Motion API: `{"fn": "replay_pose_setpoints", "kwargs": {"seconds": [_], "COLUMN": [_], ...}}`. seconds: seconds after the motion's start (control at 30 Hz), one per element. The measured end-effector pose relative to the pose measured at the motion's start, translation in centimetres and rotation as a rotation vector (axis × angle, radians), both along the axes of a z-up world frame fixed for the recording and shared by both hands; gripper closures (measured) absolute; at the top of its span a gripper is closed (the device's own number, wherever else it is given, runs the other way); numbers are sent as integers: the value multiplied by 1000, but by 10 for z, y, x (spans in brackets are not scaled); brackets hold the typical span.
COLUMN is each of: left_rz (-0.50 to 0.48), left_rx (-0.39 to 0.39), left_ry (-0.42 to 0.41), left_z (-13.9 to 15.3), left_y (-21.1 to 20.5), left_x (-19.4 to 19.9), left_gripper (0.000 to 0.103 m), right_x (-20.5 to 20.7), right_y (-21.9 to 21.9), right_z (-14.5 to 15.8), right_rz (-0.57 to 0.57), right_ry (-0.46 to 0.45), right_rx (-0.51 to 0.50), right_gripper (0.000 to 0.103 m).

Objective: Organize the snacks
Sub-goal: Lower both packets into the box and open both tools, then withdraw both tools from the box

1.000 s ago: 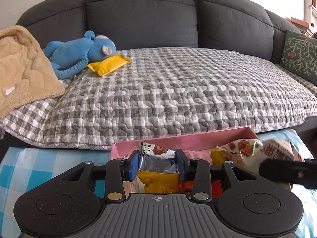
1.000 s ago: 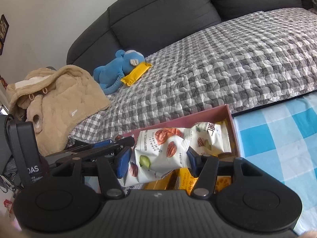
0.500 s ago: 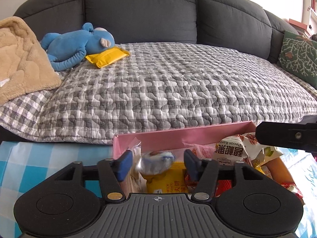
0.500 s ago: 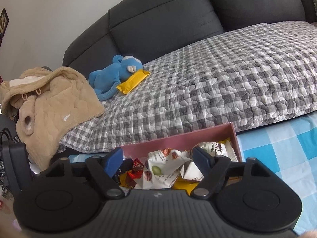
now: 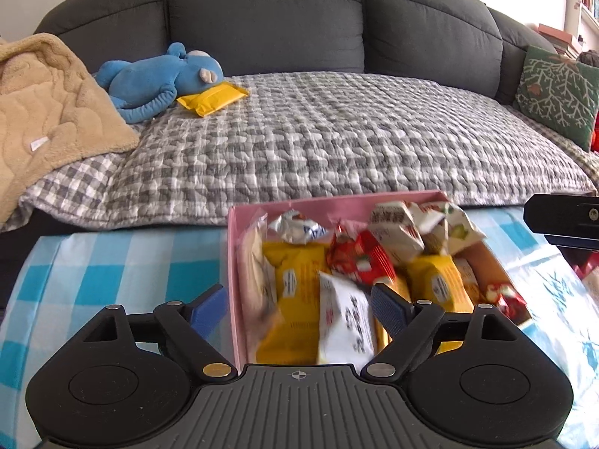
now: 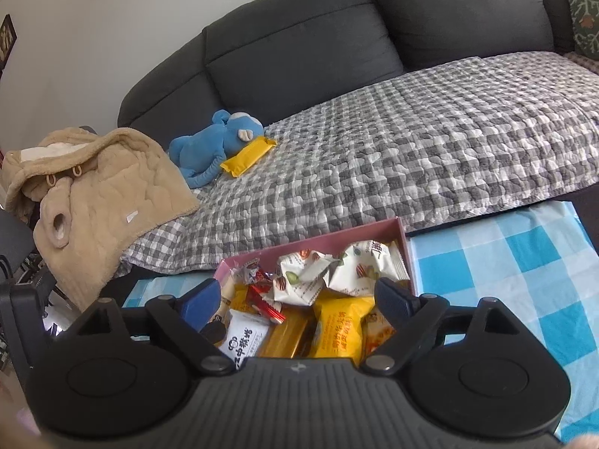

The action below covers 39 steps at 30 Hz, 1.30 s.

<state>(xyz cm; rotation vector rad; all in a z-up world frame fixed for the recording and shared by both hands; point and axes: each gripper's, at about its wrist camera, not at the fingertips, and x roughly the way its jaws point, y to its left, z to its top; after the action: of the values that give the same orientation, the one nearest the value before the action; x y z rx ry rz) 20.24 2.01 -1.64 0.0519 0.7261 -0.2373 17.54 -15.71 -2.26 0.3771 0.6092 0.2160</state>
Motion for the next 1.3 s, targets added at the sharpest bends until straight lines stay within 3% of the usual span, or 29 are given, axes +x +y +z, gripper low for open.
{"fn": "replay_pose_setpoints", "kwargs": {"seconds": [0.3,0.57,0.77,0.97,1.3], "left_rz": [20,110,183,223,226], "left_rx": [-13,6,90,70,93], "left_ry": [19,67,81,154,193], "left_z": [8,4,-1,-2,-2], "left_y": [2,7,5,8,5], "left_x": [-57,-95,-118,-117,-119], "left_gripper": [10,5,4,4,4], "right_x": [-45,-76,-91,-93,-87], "right_y": [9,17,28,42,43], "right_z": [-3,-16,-21,-28,-33], "right_rz": [2,-2,-15,3,-25], "right_ry": [30,71,103,154,169], "right_rx": [-84,-158,-221,-286,-328], "right_gripper": [8,4,1,0,0]}}
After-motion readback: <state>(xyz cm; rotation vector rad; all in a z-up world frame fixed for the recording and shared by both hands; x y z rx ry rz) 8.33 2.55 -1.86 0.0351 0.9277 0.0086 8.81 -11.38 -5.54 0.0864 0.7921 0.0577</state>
